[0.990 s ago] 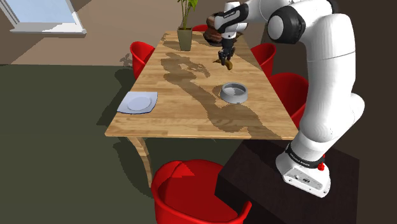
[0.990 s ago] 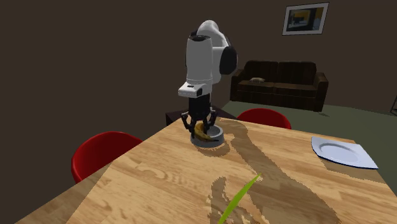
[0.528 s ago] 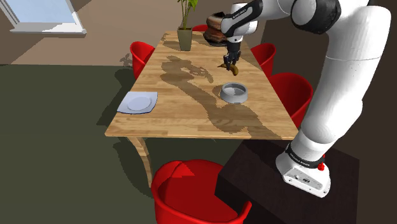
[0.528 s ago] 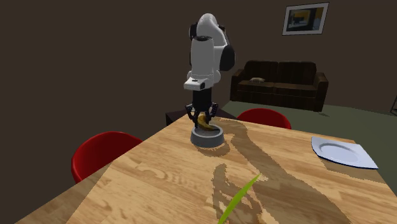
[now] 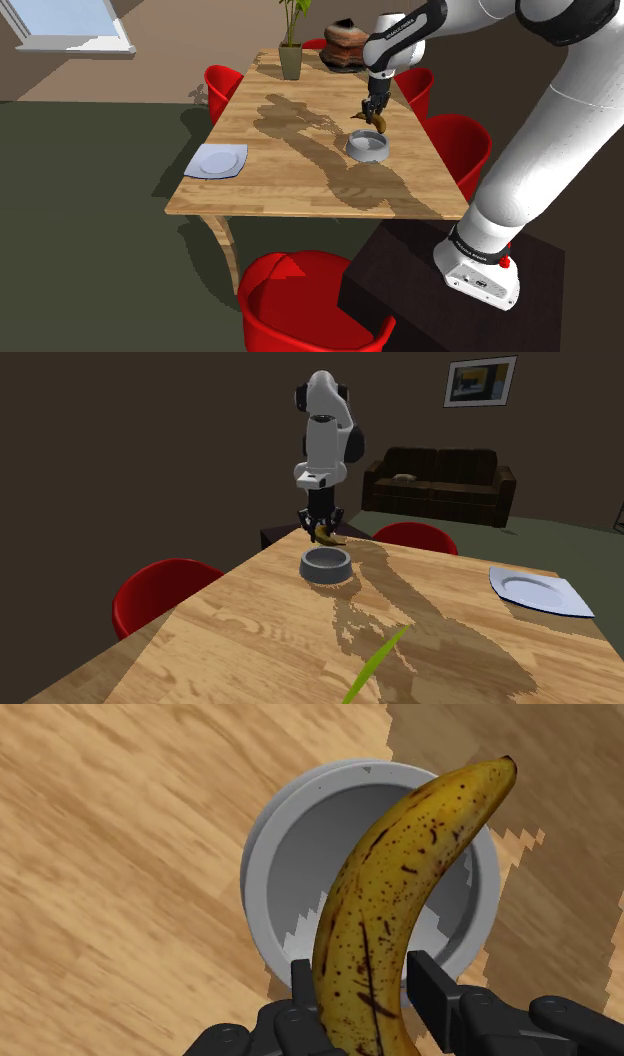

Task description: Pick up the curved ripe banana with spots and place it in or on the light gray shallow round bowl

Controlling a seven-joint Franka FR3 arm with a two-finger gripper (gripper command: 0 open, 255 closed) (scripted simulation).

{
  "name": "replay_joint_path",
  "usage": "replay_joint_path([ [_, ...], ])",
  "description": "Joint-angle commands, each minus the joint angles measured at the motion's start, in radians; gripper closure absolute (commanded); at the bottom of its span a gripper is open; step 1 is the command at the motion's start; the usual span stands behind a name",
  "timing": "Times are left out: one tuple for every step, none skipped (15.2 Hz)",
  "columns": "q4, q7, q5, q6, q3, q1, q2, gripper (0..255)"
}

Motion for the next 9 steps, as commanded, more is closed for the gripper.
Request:
replay_joint_path([
  [-0.026, -0.001, 0.0, 0.025, -0.001, -0.001, -0.001, 255],
  [-0.032, -0.003, 0.002, 0.038, -0.001, -0.001, 0.007, 255],
  [-0.037, -0.005, 0.005, 0.052, -0.001, -0.001, 0.015, 255],
  [-0.042, -0.007, 0.008, 0.065, -0.001, -0.001, 0.023, 255],
  [-0.048, -0.01, 0.011, 0.078, -0.001, -0.001, 0.032, 255],
  [-0.052, -0.012, 0.015, 0.091, -0.001, -0.002, 0.04, 255],
  [-0.057, -0.014, 0.018, 0.105, -0.001, -0.002, 0.049, 255],
  [-0.062, -0.017, 0.022, 0.118, -0.001, -0.002, 0.058, 255],
  [-0.066, -0.02, 0.025, 0.131, 0.0, -0.002, 0.067, 255],
])
